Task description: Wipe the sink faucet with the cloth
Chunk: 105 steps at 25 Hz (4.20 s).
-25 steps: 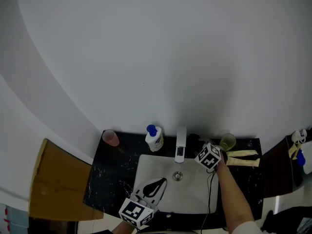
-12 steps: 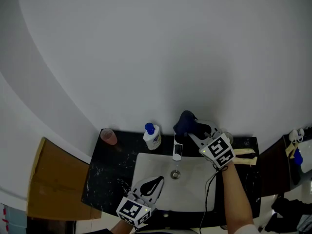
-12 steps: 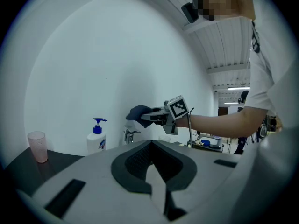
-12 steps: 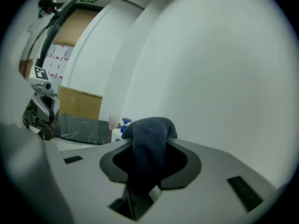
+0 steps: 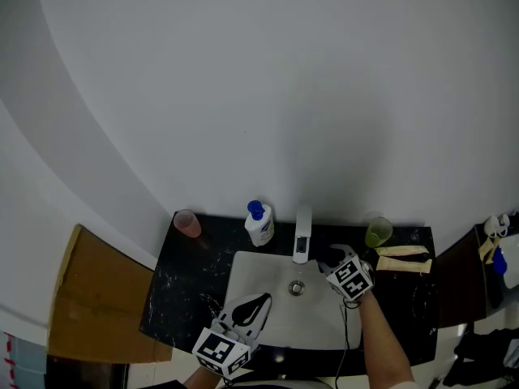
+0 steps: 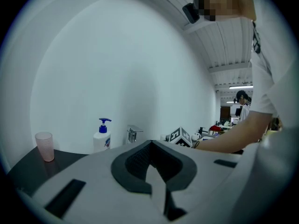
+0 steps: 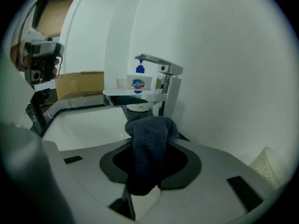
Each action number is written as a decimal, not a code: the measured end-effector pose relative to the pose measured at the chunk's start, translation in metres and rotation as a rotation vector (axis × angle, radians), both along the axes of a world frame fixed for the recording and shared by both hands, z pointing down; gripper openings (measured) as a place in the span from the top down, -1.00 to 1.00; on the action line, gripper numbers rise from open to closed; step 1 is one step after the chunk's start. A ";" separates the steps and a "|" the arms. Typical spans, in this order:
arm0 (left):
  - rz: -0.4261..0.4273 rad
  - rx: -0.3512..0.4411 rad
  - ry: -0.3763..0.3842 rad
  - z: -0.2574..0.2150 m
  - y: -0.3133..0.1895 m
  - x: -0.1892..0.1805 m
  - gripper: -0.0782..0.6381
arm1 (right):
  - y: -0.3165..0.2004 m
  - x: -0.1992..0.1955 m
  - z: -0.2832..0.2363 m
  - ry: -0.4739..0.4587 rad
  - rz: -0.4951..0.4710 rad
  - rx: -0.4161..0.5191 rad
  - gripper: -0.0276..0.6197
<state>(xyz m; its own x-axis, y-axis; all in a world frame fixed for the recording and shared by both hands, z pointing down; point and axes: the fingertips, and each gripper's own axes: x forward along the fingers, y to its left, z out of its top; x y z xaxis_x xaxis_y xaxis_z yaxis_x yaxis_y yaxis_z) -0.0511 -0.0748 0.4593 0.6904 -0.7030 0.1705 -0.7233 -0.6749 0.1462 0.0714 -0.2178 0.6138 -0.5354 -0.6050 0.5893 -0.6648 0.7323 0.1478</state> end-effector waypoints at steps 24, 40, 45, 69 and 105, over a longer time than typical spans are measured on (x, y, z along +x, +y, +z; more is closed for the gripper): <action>-0.060 -0.005 -0.017 -0.002 0.013 -0.015 0.78 | -0.012 -0.032 -0.015 -0.159 -0.097 0.061 0.54; -0.077 -0.016 0.002 0.001 0.012 -0.018 0.78 | -0.010 -0.026 -0.011 -0.236 -0.051 0.026 0.54; -0.069 -0.011 0.003 0.002 0.014 -0.017 0.78 | 0.014 -0.053 -0.018 -0.244 -0.178 -0.001 0.54; -0.062 -0.009 0.024 -0.003 0.010 -0.016 0.78 | 0.043 -0.038 -0.004 -0.318 -0.109 -0.073 0.54; -0.060 -0.014 -0.017 -0.010 -0.003 -0.013 0.78 | -0.036 -0.061 0.008 -0.321 -0.024 -0.167 0.54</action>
